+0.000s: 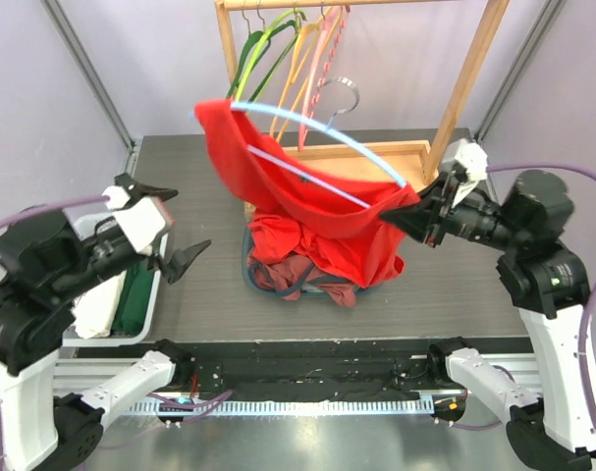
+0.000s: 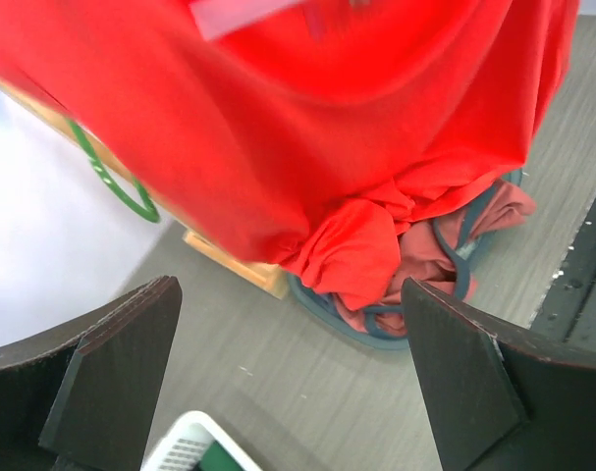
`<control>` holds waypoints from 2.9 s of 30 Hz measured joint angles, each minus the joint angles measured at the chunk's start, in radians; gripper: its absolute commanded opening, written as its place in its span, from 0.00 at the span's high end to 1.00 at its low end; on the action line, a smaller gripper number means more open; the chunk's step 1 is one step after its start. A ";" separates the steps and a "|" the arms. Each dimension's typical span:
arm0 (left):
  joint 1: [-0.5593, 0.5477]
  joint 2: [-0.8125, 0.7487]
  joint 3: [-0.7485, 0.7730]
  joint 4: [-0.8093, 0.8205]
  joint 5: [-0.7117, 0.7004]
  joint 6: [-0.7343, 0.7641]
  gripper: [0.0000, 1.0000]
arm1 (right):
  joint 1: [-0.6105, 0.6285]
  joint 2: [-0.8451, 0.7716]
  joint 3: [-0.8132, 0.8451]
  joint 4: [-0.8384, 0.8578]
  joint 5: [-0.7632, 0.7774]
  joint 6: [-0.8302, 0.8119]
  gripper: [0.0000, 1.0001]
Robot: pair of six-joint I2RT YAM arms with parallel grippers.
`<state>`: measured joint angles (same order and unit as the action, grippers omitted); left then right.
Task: Remove the tank top from the hanger
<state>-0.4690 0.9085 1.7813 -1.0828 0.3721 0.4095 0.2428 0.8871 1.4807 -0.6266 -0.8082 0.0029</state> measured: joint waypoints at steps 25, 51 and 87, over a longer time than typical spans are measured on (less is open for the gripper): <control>0.000 0.209 0.095 -0.109 0.296 0.204 0.00 | 0.205 -0.021 -0.175 -0.306 0.094 -0.596 0.99; 0.000 0.275 0.043 -0.270 0.444 0.376 0.30 | 0.255 -0.060 -0.175 -0.287 0.178 -0.674 0.99; -0.015 0.247 0.036 -0.034 0.153 0.102 1.00 | 0.259 -0.045 -0.313 0.057 0.224 -0.439 0.42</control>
<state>-0.4843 1.1553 1.8172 -1.1164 0.5247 0.5114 0.5022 0.8417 1.1675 -0.5697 -0.5838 -0.4366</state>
